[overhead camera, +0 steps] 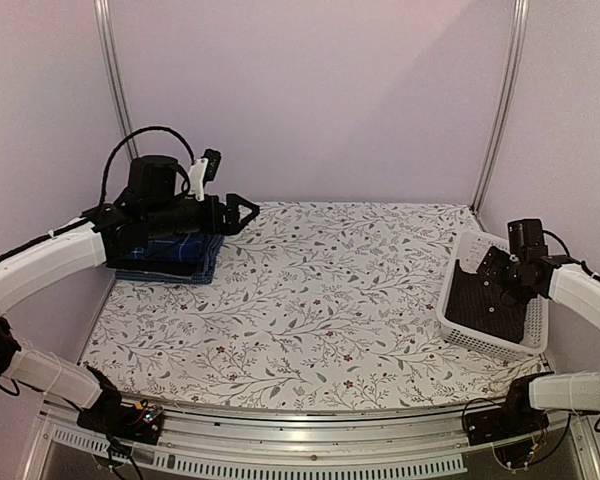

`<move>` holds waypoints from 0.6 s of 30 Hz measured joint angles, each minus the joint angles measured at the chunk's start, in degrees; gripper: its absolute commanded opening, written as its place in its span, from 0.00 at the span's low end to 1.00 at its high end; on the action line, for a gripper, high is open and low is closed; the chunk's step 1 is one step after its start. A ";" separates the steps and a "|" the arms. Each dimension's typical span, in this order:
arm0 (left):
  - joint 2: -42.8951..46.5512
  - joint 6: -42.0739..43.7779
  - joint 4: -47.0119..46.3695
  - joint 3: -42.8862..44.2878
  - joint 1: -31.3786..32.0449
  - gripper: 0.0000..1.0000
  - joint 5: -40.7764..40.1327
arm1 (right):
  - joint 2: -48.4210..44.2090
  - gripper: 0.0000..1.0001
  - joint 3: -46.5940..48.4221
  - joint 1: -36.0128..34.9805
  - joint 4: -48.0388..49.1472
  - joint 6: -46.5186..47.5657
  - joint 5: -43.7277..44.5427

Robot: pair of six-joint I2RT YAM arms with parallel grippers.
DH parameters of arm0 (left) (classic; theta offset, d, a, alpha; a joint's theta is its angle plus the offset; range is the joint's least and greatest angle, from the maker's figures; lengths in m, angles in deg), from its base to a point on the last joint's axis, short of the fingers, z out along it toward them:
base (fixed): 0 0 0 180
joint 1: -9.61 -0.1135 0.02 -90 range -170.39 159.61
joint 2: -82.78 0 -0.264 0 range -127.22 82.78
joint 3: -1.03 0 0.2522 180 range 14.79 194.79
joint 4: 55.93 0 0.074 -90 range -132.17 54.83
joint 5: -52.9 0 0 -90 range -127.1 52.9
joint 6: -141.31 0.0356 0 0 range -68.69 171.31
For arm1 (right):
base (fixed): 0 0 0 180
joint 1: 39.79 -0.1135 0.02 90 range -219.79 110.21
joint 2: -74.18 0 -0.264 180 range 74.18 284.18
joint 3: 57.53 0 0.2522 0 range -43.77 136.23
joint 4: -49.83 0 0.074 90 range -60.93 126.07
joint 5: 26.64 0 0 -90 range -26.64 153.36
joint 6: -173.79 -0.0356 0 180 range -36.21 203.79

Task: Fold and stack the long sleeve shirts
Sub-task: Pick up the square-folded shirt from the bin.

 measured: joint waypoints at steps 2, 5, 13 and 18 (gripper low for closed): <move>0.00 0.02 0.00 0.00 0.00 1.00 0.22 | 2.80 0.98 -0.15 1.99 0.39 -0.50 -0.76; 0.00 0.04 -0.02 0.00 0.00 1.00 0.66 | 7.50 0.98 -0.28 4.63 1.33 -1.09 -2.47; 0.00 0.07 -0.07 0.00 0.00 1.00 0.85 | 16.81 0.93 -1.20 8.92 6.12 -1.84 -6.78; -0.02 0.07 -0.04 0.00 0.00 1.00 0.83 | 19.58 0.71 -1.70 9.38 9.11 -2.60 -8.39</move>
